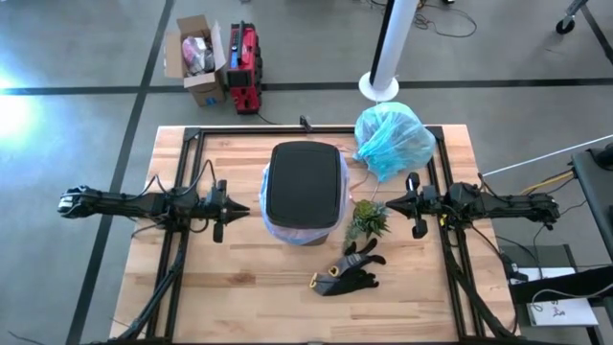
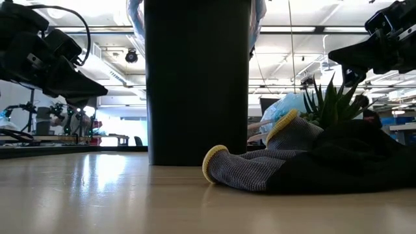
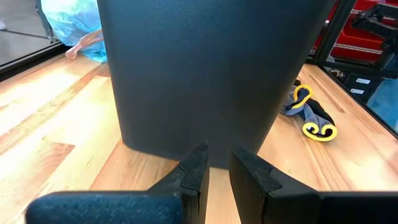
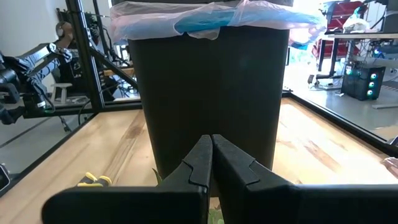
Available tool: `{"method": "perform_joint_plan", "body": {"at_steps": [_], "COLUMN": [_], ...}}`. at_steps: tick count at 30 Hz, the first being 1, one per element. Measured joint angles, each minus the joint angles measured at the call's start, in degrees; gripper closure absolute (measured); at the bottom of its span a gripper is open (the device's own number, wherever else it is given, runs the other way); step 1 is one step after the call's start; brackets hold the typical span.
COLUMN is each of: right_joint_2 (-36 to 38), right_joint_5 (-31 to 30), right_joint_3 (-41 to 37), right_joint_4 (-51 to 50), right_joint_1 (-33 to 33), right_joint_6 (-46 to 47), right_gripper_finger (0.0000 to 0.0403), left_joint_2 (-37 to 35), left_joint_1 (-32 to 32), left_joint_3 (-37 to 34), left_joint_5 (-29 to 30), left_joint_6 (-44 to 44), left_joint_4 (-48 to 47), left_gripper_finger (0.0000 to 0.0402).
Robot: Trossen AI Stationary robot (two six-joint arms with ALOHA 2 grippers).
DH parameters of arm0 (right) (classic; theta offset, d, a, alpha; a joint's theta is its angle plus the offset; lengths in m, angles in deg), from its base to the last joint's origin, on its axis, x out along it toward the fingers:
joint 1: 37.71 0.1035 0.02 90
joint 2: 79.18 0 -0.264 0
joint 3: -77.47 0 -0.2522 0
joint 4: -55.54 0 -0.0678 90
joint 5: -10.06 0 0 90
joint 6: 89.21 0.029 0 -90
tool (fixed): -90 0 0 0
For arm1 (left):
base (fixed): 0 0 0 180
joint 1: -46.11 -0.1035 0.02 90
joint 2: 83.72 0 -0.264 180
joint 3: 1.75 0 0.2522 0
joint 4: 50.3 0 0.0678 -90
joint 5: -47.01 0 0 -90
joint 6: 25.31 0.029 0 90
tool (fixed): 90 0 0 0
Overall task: Place trash/remove bag and relplace
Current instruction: Return to Home Position
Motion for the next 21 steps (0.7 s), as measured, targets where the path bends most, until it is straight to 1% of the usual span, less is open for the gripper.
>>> {"method": "perform_joint_plan", "body": {"at_steps": [8, 21], "right_joint_2": [0.0, 0.0], "right_joint_5": [0.0, 0.0], "right_joint_3": [0.0, 0.0], "right_joint_4": [0.0, 0.0], "right_joint_1": [0.0, 0.0], "right_joint_6": [-0.1, 0.0], "right_gripper_finger": [0.0403, 0.0403], "left_joint_2": [0.0, 0.0], "left_joint_1": [0.0, 0.0], "left_joint_3": [0.0, 0.0], "left_joint_5": [0.0, 0.0], "left_joint_6": [0.0, 0.0], "left_joint_4": [0.0, 0.0], "left_gripper_finger": [0.0353, 0.0357]}}
